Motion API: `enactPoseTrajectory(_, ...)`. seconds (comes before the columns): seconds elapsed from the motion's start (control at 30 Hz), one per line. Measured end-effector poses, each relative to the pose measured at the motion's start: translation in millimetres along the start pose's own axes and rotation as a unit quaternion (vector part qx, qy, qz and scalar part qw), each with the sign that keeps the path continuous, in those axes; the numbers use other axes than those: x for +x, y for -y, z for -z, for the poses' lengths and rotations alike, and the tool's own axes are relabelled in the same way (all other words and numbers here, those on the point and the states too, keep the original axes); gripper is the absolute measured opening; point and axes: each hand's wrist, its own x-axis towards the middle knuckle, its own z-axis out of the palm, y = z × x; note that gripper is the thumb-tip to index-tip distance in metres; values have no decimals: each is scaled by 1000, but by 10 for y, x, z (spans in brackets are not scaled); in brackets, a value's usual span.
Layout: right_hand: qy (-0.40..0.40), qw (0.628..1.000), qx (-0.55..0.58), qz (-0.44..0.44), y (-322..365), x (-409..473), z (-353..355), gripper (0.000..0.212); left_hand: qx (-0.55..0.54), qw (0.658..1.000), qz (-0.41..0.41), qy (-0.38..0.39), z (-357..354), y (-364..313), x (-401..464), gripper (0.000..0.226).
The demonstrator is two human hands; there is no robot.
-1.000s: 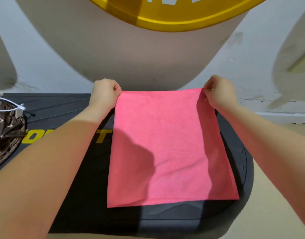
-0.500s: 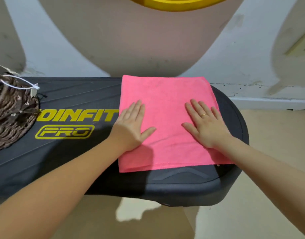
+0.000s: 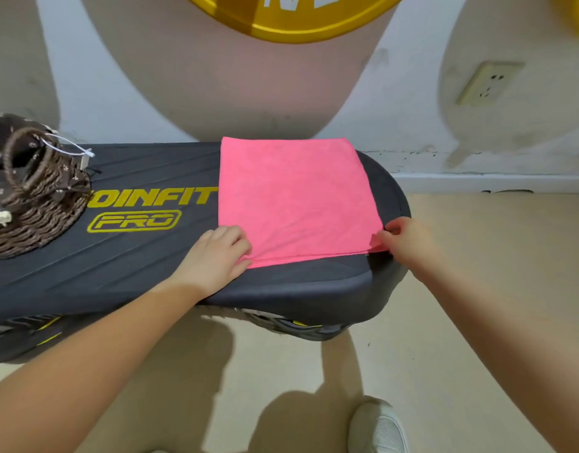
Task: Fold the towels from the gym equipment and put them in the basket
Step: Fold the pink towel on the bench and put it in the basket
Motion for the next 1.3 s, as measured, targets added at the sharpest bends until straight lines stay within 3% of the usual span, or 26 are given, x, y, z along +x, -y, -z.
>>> enactPoseTrajectory(0.1, 13, 999, 41, -15, 14, -79, 7, 23, 7, 999, 2, 35, 25, 44, -51, 29)
enactPoseTrajectory(0.17, 4, 997, 67, -24, 17, -91, -14, 27, 2, 999, 4, 51, 47, 49, -78, 21)
enactPoseTrajectory(0.2, 3, 998, 60, -25, 17, -89, -21, 27, -6, 999, 3, 52, 36, 58, -101, 13)
enactPoseTrajectory(0.3, -6, 1000, 0, -12, -21, -42, -30, 13, -23, 998, 15, 55, -1, 80, -159, 34)
enactPoseTrajectory(0.37, -14, 999, -36, 0, -61, -26, -30, 8, -22, 999, 7, 37, 14, 73, -202, 29)
enactPoseTrajectory(0.5, 1, 999, -42, -17, -105, 7, -45, 9, 4, 999, 5, 48, 66, 12, -280, 43)
enactPoseTrajectory(0.57, -35, 997, -73, 3, -90, 13, -76, 11, 2, 999, 22, 45, 126, -34, -269, 40)
enactPoseTrajectory(0.67, -106, 981, -98, 130, 36, -80, -186, 35, -28, 998, 60, -11, 165, -107, -107, 40)
enactPoseTrajectory(0.73, -33, 957, -112, 265, 212, -218, -308, 54, -59, 995, 78, 9, 153, -199, 64, 49)
enactPoseTrajectory(0.8, 66, 914, -203, 344, 356, -351, -470, 74, -77, 992, 82, 55, 73, -293, 202, 56)
enactPoseTrajectory(0.9, 116, 873, -307, 360, 342, -396, -645, 90, -52, 986, 72, 140, -117, -364, 213, 67)
enactPoseTrajectory(1.03, 108, 871, -324, 352, 86, -282, -565, 98, 4, 982, 49, 180, -211, -223, 46, 89)
enactPoseTrajectory(1.1, 101, 877, -326, 338, -53, -224, -472, 103, -10, 982, 53, 180, -182, -166, 10, 87)
enactPoseTrajectory(1.2, 105, 896, -278, 329, -182, -119, -317, 94, -50, 990, 69, 115, -121, -139, -16, 68)
enactPoseTrajectory(1.3, 56, 914, -197, 351, -261, -56, -262, 50, -83, 991, 92, 58, -71, -123, -48, 35)
